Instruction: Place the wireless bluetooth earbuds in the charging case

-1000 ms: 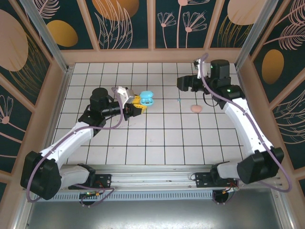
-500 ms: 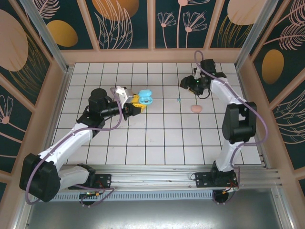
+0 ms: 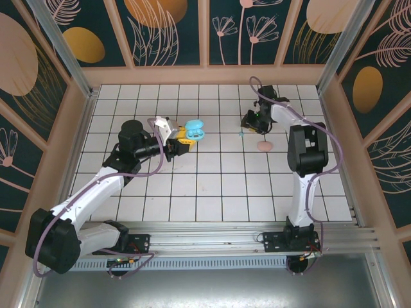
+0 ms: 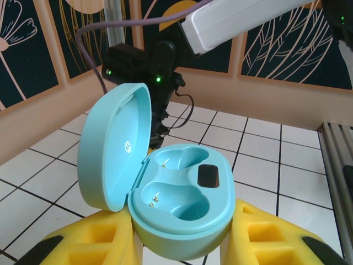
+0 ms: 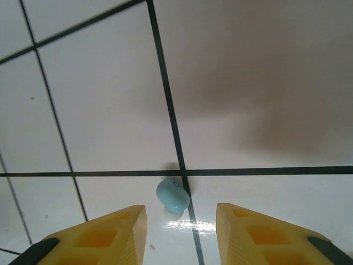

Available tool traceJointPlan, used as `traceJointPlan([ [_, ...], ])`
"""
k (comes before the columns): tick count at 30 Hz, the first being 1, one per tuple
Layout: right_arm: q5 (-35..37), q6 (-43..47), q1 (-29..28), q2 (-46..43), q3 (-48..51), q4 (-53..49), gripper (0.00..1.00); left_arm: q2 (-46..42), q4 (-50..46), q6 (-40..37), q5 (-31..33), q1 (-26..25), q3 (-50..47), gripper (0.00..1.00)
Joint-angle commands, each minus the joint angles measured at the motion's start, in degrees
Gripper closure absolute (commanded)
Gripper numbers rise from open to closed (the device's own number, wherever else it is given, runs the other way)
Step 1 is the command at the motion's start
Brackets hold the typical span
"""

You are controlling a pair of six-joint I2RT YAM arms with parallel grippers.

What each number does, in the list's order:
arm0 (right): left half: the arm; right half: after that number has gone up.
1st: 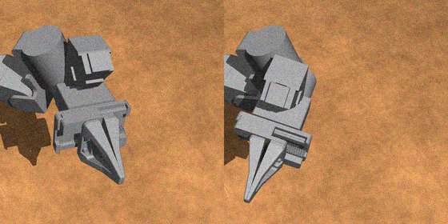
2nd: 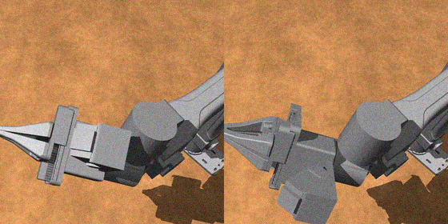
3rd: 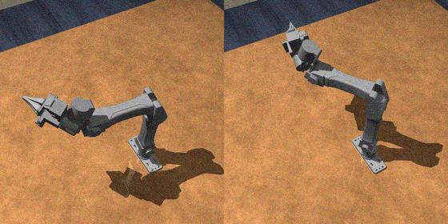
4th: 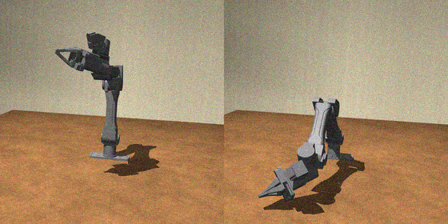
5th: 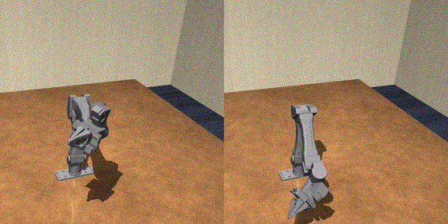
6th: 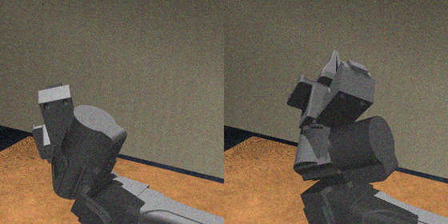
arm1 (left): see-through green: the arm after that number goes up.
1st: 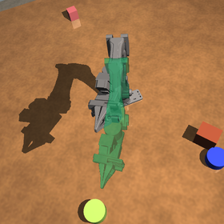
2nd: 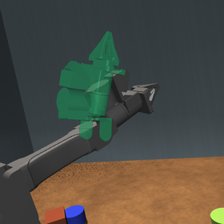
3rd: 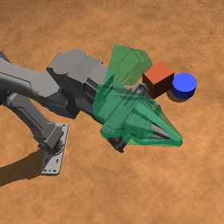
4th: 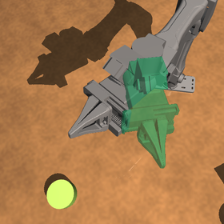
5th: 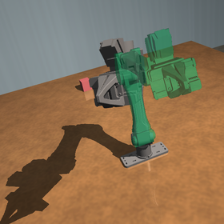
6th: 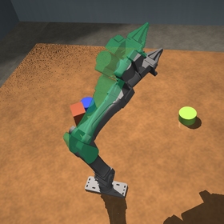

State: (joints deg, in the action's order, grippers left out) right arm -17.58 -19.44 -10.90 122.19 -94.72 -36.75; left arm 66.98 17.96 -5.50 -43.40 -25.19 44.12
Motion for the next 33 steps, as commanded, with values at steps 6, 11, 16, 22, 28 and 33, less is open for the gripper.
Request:
traceJointPlan([
  [6, 4.11, 2.74, -2.42, 3.83, -2.89, -1.92, 0.62, -0.62, 0.94, 0.48, -0.31, -0.19, -0.13, 0.8],
  [11, 5.28, 3.6, -2.94, 4.88, -3.87, -2.25, 0.64, -0.8, 0.5, 0.09, -0.24, -0.14, -0.35, 0.8],
  [16, 5.89, 4.54, -3.85, 5.69, -4.42, -2.94, 0.66, -0.69, 0.14, -0.43, -0.11, -0.14, -0.44, 0.8],
  [22, 6.07, 5.03, -5.08, 6.4, -4.55, -3.76, 0.67, -0.5, -0.51, -1.05, -0.23, -0.2, -0.35, 0.8],
  [28, 6.51, 4.94, -5.57, 6.4, -4.25, -4.13, 0.68, -0.61, -1.14, -1.66, -0.23, -0.18, -0.33, 0.8],
  [33, 6.36, 5.07, -5.6, 6.5, -4.66, -4.2, 0.77, -0.71, -1.48, -1.88, -0.23, -0.15, -0.37, 0.8],
])
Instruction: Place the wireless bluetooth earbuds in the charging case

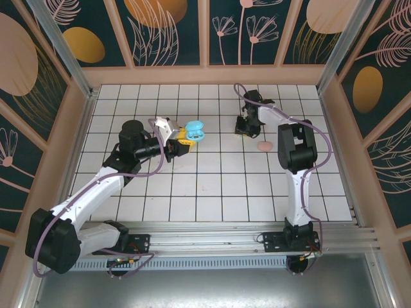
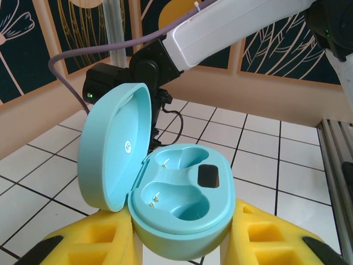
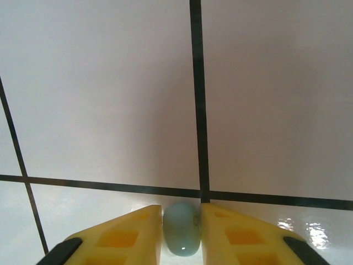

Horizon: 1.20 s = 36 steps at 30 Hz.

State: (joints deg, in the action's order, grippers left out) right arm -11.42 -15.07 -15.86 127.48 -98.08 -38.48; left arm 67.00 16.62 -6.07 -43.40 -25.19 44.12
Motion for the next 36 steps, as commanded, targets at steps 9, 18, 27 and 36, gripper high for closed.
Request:
traceJointPlan([
  [9, 0.26, 2.36, -0.75, -0.13, -3.12, -5.1, 0.85, -0.58, -0.14, -1.4, -0.28, -0.15, -0.27, 0.8],
  [18, 1.69, 4.38, -1.36, -5.78, -3.7, -8.96, 0.87, 0.91, 0.08, -2.19, -0.16, -0.16, 0.76, 0.8],
  [27, 4.24, 5.38, -5.26, -14.44, -5.34, -14.15, 0.87, 3.43, 1.71, -2.45, -1.61, -0.16, 2.29, 0.8],
  [36, 8.92, 5.88, -12.27, -18.44, -16.48, -23.21, 0.86, 5.02, 3.12, -2.37, -1.2, -0.2, 3.43, 0.79],
])
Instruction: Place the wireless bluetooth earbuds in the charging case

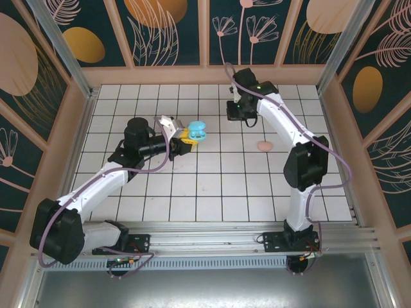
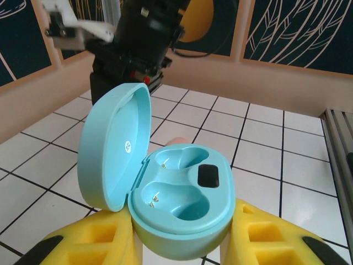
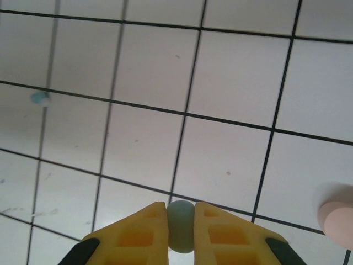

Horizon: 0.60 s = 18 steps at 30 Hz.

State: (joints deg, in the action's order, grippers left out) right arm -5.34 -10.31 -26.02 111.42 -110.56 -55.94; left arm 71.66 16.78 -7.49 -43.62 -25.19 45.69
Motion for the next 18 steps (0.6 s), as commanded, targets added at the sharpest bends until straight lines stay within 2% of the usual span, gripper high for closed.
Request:
traceJointPlan([
  [1, 3.32, 1.0, -2.93, -2.43, -5.4, -6.6, 0.86, 0.41, 3.25, -0.86, -0.8, -0.16, 1.86, 0.79],
  [7, 5.96, 0.65, -7.38, -2.71, -13.86, -11.48, 0.86, 0.91, 4.51, -0.16, -0.07, -0.16, 1.9, 0.8],
  [18, 7.37, 2.59, -13.32, -8.18, -17.2, -13.03, 0.88, 1.29, 5.37, -0.05, 0.35, -0.13, 1.33, 0.79],
])
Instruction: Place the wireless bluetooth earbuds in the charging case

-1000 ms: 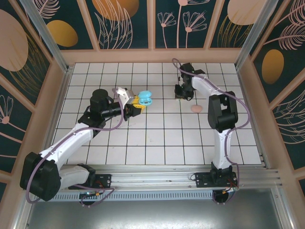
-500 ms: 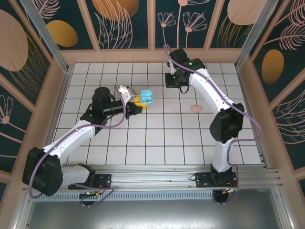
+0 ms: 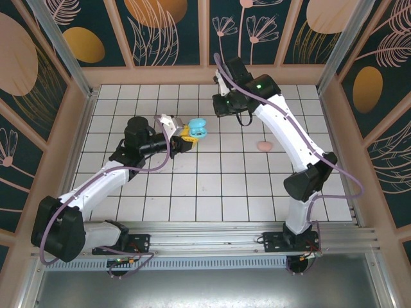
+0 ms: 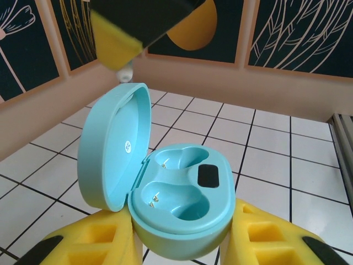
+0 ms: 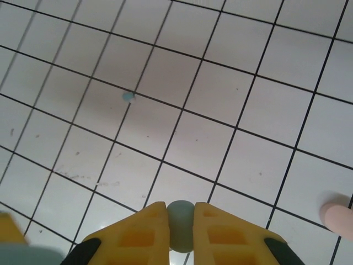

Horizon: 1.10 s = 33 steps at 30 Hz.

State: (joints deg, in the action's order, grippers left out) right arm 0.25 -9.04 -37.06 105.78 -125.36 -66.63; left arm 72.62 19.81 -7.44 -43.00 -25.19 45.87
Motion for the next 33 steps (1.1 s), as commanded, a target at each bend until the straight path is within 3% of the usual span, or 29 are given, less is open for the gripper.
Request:
traceJointPlan([
  [1, 1.81, 1.52, -2.9, -2.67, -2.81, -2.36, 0.88, 0.37, 2.34, -0.16, -0.27, -0.15, 1.24, 0.8],
  [9, 0.92, 4.96, -7.3, -3.91, -2.22, -0.12, 0.89, 0.69, 2.47, 0.07, -0.78, -0.17, 1.77, 0.8],
  [33, -3.86, 10.68, -8.01, -9.69, 11.0, 5.9, 0.89, 2.72, 2.51, 1.57, -2.65, -0.19, 3.88, 0.8],
])
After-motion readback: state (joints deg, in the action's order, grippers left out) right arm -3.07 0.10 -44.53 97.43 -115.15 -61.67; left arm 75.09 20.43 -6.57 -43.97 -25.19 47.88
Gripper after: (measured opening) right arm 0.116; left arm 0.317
